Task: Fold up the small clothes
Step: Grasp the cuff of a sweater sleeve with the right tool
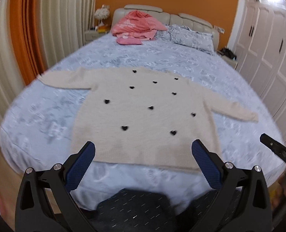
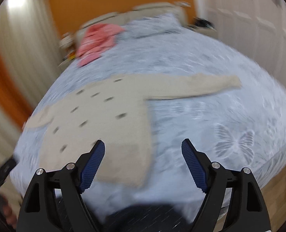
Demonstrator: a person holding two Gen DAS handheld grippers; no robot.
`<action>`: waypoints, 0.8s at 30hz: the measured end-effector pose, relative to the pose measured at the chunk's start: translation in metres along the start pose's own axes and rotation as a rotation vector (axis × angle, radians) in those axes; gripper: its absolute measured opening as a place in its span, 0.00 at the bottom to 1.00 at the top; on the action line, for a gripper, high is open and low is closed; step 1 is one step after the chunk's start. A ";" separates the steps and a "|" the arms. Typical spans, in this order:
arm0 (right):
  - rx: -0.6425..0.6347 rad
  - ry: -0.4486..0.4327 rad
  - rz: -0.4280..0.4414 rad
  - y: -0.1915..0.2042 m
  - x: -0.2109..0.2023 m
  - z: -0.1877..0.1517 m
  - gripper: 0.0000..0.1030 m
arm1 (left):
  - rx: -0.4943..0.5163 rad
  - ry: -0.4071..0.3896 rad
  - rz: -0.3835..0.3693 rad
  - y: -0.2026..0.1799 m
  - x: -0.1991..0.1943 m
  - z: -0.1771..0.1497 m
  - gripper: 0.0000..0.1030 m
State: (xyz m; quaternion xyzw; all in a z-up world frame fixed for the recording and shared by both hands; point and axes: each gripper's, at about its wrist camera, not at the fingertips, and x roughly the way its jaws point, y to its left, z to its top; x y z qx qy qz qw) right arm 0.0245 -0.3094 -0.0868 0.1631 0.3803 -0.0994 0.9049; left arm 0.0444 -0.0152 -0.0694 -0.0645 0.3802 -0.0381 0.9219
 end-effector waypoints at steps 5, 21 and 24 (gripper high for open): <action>0.136 0.002 -0.142 -0.104 0.068 0.060 0.77 | -0.068 0.019 -0.026 -0.006 0.044 0.018 0.95; 0.605 0.081 -0.166 -0.298 0.281 0.163 0.50 | -0.070 0.184 -0.005 -0.041 0.189 0.029 0.95; 0.589 0.069 -0.141 -0.298 0.290 0.173 0.16 | -0.071 0.198 0.001 -0.037 0.199 0.025 0.95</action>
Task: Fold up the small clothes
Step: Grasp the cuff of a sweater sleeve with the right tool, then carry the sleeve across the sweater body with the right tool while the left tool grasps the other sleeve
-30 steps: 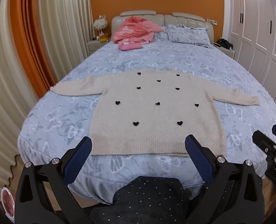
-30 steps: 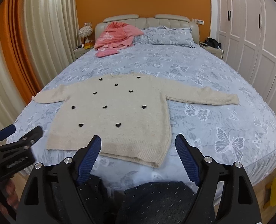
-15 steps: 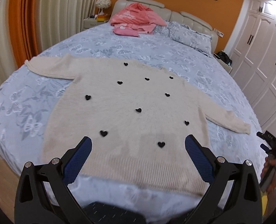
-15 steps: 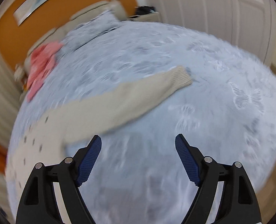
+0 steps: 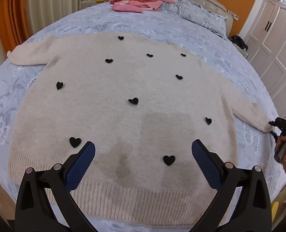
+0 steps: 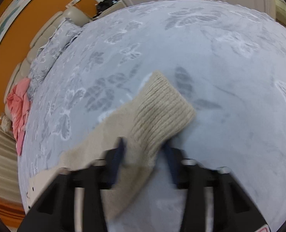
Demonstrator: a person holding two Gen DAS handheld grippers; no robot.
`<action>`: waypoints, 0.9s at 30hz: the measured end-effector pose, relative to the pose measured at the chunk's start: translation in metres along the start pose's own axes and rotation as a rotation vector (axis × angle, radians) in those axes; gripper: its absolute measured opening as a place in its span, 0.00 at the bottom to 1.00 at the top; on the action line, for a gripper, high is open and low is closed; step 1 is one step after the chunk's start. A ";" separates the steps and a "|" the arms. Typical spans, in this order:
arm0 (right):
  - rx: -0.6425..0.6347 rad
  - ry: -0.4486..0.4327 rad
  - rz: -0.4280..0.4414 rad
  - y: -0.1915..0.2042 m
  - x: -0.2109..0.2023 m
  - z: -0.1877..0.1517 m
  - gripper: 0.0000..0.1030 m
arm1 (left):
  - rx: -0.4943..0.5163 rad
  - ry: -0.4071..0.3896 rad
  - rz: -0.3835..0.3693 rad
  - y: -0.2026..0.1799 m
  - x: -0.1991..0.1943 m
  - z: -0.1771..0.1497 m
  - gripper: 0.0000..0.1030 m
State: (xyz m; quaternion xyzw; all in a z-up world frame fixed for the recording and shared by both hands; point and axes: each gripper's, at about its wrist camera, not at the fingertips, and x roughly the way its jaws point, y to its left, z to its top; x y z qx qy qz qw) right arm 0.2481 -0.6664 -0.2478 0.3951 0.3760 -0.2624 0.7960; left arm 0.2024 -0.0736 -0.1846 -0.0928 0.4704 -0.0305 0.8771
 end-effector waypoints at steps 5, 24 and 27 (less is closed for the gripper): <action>-0.101 -0.105 0.127 0.044 -0.037 0.007 0.15 | -0.019 -0.003 0.000 0.010 0.002 0.002 0.95; -0.751 0.079 0.627 0.413 -0.093 -0.205 0.17 | -0.114 -0.092 -0.079 0.052 -0.027 0.023 0.95; -0.833 0.173 0.599 0.450 -0.050 -0.273 0.20 | -0.128 -0.090 -0.066 0.064 -0.024 0.026 0.95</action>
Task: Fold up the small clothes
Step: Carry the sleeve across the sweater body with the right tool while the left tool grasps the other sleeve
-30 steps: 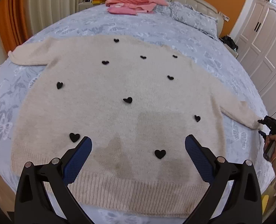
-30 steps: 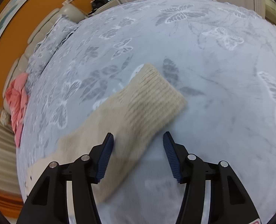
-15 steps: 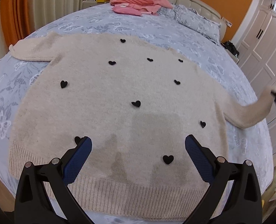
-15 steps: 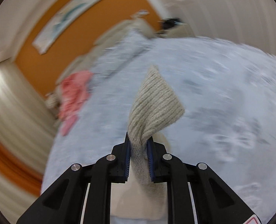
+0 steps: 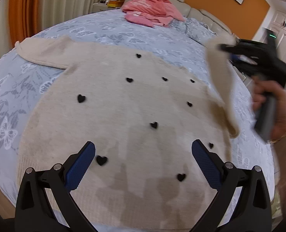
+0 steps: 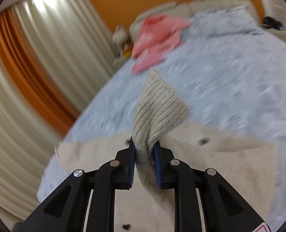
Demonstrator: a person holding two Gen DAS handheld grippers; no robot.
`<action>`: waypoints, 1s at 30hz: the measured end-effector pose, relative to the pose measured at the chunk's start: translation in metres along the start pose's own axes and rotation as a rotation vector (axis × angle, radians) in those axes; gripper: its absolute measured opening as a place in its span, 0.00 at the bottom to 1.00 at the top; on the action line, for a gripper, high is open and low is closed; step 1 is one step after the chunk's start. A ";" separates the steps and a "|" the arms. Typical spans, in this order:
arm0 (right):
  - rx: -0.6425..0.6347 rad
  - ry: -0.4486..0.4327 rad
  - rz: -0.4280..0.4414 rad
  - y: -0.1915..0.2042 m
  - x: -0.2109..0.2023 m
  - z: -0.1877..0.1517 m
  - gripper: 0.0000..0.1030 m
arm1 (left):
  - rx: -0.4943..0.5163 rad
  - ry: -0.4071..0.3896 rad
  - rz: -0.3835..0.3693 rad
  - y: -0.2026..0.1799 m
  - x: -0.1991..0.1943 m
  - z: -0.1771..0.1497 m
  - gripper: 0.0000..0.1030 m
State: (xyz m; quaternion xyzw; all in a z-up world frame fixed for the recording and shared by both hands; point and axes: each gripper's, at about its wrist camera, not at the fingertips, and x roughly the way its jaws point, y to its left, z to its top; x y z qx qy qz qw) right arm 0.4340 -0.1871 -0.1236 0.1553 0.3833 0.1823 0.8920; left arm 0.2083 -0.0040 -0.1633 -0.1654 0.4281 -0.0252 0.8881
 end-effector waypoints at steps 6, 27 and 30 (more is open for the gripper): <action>-0.022 0.170 -0.008 0.019 0.062 -0.048 0.24 | -0.030 0.014 -0.016 0.026 0.017 0.024 0.95; 0.107 0.052 -0.413 -0.157 -0.053 -0.118 0.13 | -0.068 -0.037 -0.228 -0.007 0.155 0.150 0.07; 0.138 -0.054 -0.382 -0.155 -0.074 -0.107 0.12 | -0.017 -0.159 -0.229 -0.013 0.132 0.176 0.07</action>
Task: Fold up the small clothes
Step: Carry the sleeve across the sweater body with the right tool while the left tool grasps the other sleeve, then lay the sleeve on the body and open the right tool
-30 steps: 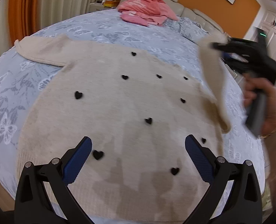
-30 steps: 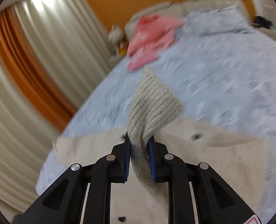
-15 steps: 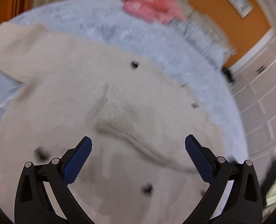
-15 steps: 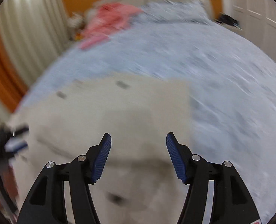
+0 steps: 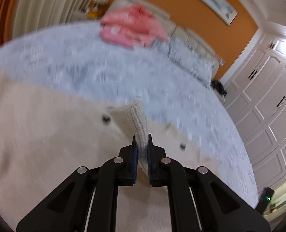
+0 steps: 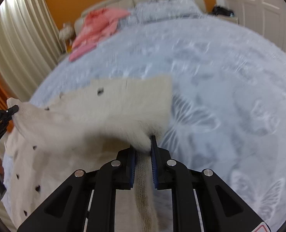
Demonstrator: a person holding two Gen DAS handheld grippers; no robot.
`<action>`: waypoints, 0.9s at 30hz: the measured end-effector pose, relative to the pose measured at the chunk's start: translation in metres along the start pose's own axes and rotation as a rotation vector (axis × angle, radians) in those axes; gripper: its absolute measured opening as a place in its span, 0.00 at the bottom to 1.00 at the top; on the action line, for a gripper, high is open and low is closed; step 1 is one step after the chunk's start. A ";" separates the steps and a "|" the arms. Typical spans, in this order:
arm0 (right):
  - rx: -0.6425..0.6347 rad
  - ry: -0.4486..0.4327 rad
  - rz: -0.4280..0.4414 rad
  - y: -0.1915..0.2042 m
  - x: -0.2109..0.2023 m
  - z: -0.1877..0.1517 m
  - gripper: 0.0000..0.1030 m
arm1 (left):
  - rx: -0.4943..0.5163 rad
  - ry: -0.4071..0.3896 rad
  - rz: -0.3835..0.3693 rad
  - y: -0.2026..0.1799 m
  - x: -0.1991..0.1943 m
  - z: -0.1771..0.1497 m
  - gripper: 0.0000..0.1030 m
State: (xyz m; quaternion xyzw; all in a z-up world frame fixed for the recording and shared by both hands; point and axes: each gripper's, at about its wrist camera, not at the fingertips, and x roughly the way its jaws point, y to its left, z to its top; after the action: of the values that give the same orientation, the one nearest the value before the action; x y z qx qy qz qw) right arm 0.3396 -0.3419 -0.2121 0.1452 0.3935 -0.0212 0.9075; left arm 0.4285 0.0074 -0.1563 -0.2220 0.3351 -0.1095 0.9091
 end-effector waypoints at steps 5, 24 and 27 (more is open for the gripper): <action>0.004 0.156 0.004 -0.017 0.028 -0.027 0.14 | -0.051 0.093 0.090 0.048 0.035 -0.014 0.07; 0.010 0.204 -0.057 -0.014 0.121 0.085 0.00 | -0.240 0.035 -0.034 0.105 0.042 -0.076 0.12; 0.135 0.156 -0.032 -0.029 0.110 0.092 0.00 | -0.236 0.026 -0.036 0.105 0.041 -0.078 0.12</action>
State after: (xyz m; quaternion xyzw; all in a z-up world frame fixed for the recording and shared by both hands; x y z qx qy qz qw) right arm 0.4757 -0.3869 -0.2388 0.2009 0.4631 -0.0508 0.8617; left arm 0.4132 0.0597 -0.2823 -0.3320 0.3535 -0.0887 0.8700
